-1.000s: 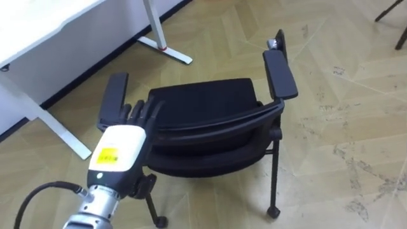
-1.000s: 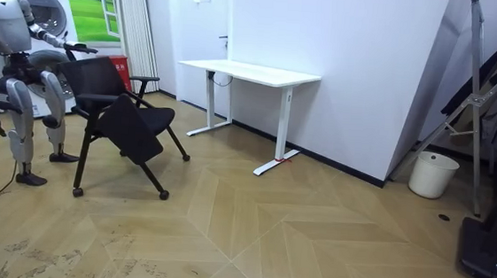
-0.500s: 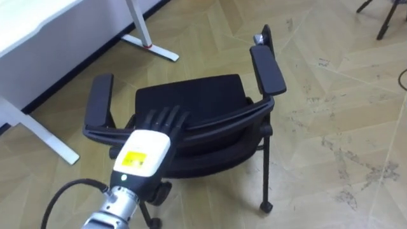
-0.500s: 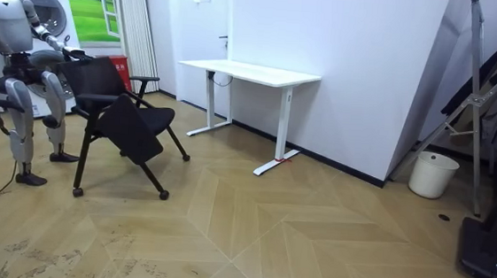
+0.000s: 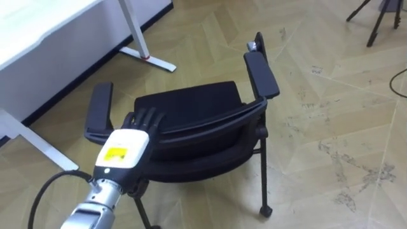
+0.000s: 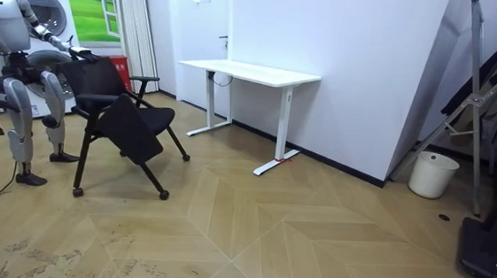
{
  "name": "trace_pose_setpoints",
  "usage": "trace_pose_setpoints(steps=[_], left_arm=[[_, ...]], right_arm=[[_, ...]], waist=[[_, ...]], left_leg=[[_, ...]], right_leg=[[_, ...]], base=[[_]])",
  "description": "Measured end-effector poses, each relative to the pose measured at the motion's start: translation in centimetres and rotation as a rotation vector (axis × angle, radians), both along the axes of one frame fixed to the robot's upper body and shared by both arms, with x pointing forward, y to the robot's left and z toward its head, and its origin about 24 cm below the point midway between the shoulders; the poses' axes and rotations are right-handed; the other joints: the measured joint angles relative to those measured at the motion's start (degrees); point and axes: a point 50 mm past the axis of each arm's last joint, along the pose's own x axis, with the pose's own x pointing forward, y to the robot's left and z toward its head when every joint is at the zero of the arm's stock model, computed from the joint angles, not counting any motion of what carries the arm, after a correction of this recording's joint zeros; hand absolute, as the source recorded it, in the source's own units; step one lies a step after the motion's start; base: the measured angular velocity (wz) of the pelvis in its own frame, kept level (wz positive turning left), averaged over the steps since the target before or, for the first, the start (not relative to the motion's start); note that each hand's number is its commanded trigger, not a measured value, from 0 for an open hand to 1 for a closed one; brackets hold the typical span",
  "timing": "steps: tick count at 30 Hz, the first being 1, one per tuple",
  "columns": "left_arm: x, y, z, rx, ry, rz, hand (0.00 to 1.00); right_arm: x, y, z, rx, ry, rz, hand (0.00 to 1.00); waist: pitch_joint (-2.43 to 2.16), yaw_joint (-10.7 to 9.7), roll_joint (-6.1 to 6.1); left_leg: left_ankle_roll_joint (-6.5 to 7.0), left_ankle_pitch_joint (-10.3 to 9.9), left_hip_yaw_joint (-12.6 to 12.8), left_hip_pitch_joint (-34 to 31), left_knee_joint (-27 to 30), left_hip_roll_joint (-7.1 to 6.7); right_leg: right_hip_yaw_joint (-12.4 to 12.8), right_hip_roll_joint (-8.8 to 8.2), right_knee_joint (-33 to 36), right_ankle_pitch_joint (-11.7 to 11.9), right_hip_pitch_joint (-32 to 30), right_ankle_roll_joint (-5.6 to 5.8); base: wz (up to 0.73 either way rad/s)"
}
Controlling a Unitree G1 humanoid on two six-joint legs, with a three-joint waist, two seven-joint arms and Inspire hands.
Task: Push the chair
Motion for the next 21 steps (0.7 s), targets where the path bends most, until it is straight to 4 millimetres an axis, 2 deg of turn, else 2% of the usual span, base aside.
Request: trace_pose_setpoints(steps=[12,21], left_arm=[[0.5,3.2,-0.4,0.017,-0.036,0.121,0.00],[1.1,3.4,0.0,0.020,-0.064,0.134,0.00]], right_arm=[[0.1,-0.5,0.2,-0.017,-0.012,0.002,0.00],[0.1,-0.5,0.2,-0.019,-0.007,0.022,0.00]], waist=[[0.23,0.2,0.09],[0.42,0.2,-0.20]], left_leg=[[0.00,0.0,0.0,0.1,0.0,0.02],[0.00,0.0,0.0,-0.1,0.0,0.02]], right_leg=[[1.3,0.18,-0.1,0.1,-0.2,0.00],[1.9,0.27,-0.1,0.1,-0.6,-0.05]], base=[[-0.02],[-0.03]])
